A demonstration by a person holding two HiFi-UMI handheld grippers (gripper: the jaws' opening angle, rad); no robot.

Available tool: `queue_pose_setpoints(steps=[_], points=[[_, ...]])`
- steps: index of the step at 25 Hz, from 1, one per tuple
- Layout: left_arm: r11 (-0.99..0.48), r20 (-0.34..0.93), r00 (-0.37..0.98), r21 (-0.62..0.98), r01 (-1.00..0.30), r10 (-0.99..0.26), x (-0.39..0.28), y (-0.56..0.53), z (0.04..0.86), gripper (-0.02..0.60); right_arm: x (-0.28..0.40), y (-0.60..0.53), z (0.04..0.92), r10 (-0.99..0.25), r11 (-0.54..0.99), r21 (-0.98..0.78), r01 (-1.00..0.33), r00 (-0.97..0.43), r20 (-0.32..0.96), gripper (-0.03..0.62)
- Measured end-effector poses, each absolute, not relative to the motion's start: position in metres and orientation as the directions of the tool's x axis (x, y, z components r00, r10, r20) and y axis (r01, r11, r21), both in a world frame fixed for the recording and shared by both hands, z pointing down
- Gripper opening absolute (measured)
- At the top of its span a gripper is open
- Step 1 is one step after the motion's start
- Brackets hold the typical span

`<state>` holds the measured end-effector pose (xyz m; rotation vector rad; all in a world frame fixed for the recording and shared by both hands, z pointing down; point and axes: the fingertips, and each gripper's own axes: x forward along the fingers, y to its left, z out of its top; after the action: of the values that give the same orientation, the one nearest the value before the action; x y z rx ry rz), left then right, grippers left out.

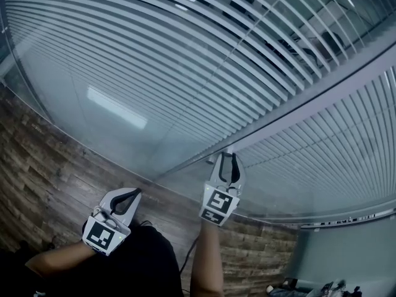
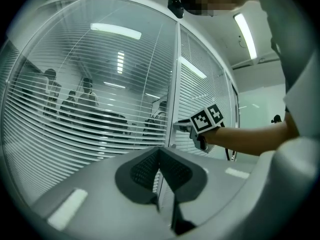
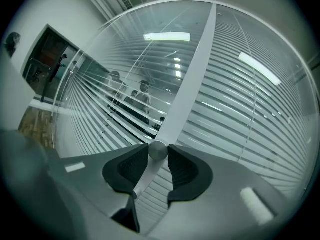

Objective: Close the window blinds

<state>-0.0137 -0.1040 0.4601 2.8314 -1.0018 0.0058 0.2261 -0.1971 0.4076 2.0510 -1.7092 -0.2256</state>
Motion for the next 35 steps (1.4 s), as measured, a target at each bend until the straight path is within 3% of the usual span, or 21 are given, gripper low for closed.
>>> queue_pose_setpoints(steps=[7,18,23,26,30,32,35], points=[[-0.757,0.054,0.769,0.14,-0.638,-0.637,-0.018,-0.107,0.462,0.002,0.224,-0.204,0.41,-0.957,-0.069,0.589,-0.805,0.22,0.189,0.127],[-0.764,0.069,0.778,0.153,-0.626,-0.624,-0.019,-0.096,0.467,0.002,0.218,-0.195,0.412,-0.937,0.0,0.869,-0.496,0.303,0.173,0.127],[-0.76,0.082,0.775,0.152,-0.631,-0.627,-0.019,-0.103,0.471,0.002,0.219,-0.202,0.412,-0.938,-0.003,0.871,-0.49,0.304,0.168,0.129],[-0.75,0.088,0.765,0.154,-0.643,-0.638,-0.016,-0.113,0.468,0.002,0.229,-0.21,0.412,-0.952,-0.032,0.719,-0.694,0.24,0.189,0.138],[-0.735,0.097,0.759,0.195,-0.649,-0.644,-0.022,-0.115,0.476,0.002,0.232,-0.199,0.419,-0.975,-0.067,0.223,-0.972,0.112,0.194,0.202],[-0.73,0.096,0.755,0.203,-0.653,-0.648,-0.03,-0.109,0.477,0.002,0.229,-0.189,0.421,-0.983,-0.089,-0.032,-0.996,0.083,0.162,0.201],[-0.741,0.077,0.761,0.185,-0.646,-0.644,-0.038,-0.095,0.469,0.002,0.224,-0.174,0.41,-0.989,-0.128,-0.236,-0.963,0.105,0.108,0.196]])
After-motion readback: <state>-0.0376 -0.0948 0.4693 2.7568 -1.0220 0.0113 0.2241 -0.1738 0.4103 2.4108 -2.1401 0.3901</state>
